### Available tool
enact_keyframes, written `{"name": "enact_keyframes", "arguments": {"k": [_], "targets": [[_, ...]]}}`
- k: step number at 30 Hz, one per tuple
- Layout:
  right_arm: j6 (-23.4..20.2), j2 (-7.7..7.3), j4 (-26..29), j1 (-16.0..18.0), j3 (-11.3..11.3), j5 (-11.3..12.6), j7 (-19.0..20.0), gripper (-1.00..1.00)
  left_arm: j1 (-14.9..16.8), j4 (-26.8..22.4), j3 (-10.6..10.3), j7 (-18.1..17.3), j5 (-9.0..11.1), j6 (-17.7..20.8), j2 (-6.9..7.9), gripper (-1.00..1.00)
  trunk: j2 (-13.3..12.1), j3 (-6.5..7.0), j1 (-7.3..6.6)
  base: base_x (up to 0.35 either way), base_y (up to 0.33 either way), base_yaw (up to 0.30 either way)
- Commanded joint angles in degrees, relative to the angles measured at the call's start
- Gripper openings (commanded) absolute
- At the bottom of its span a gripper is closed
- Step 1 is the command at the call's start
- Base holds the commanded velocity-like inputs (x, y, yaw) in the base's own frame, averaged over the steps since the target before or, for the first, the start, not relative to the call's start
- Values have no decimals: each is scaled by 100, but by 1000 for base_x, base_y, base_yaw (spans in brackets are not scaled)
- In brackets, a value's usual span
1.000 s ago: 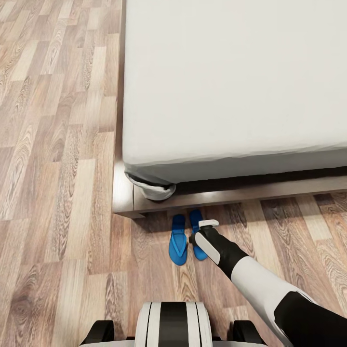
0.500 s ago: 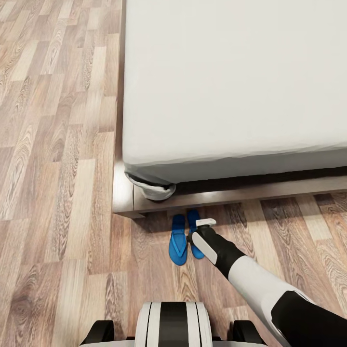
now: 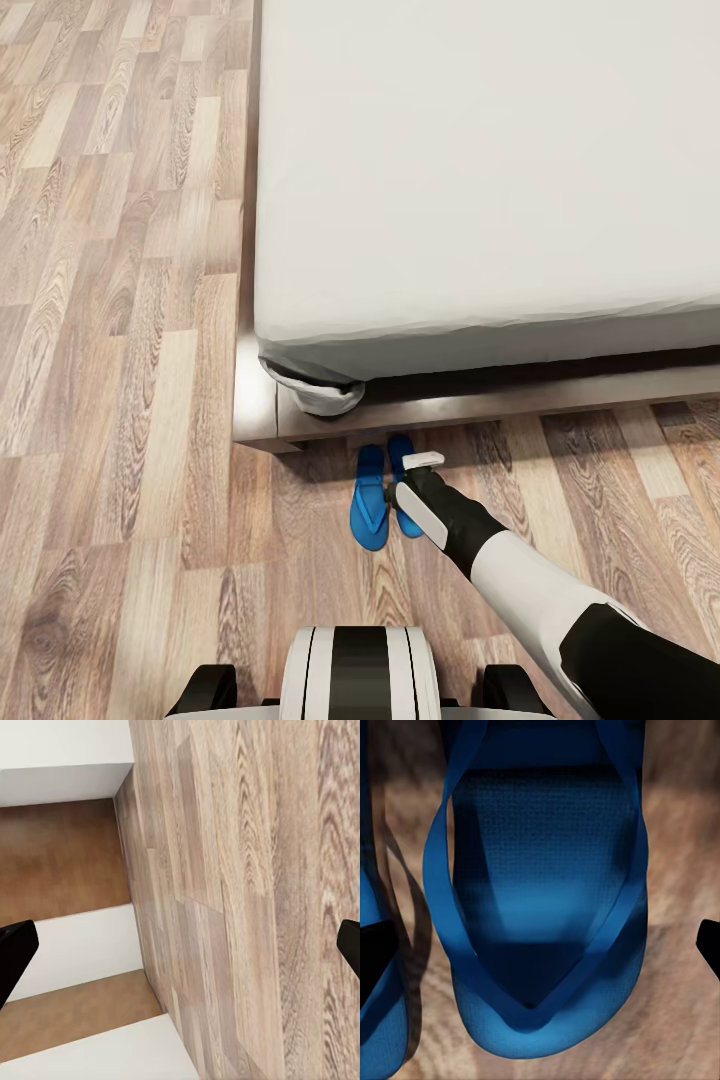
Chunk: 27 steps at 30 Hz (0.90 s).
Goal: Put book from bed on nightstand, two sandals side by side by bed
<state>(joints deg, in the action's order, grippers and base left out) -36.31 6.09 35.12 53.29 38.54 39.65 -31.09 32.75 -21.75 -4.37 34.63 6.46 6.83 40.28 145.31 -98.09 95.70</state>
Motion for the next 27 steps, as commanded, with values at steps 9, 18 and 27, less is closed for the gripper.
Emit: {"name": "enact_keyframes", "arguments": {"k": [9,18,27], "targets": [[-8,-7,4,5,31,51,-33,100,2,-11,-51,31,57,38,7,100,2,-3,-1,0,0,0],[-8,-15,0,5,35,50,-30,100,-1,-9,-55,28,57,44,0,100,-5,107,-14,0,0,0],[-8,-35,-48,5,39,47,-27,100,-2,-5,-55,34,53,41,-2,100,-5,107,-14,0,0,0]]}}
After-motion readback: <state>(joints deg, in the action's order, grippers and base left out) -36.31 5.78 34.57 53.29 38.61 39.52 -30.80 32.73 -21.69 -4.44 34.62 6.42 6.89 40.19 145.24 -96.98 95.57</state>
